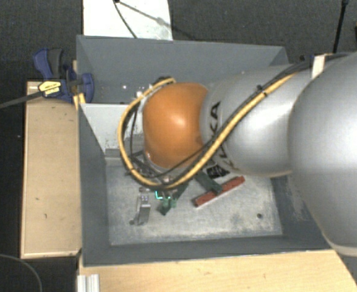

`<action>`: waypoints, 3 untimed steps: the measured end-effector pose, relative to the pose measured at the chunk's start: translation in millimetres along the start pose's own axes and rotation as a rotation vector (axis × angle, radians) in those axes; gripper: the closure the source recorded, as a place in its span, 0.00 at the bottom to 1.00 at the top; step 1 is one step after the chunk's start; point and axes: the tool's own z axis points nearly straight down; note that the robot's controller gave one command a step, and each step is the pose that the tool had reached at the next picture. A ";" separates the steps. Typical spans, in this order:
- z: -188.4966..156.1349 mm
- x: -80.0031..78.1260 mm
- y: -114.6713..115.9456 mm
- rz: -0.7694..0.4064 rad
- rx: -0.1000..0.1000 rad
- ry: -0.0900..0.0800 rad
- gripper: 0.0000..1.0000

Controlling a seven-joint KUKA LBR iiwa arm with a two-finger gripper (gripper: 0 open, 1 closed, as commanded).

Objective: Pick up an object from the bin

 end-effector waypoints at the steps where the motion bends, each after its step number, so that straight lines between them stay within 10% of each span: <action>1: 86.9 -12.2 -85.1 -0.395 0.003 -0.002 0.00; 3: 54.3 -48.0 -97.1 -0.526 0.000 -0.011 0.00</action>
Offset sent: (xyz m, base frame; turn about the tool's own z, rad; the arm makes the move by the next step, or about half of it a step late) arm 0.0122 -0.0821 -0.0853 -0.3987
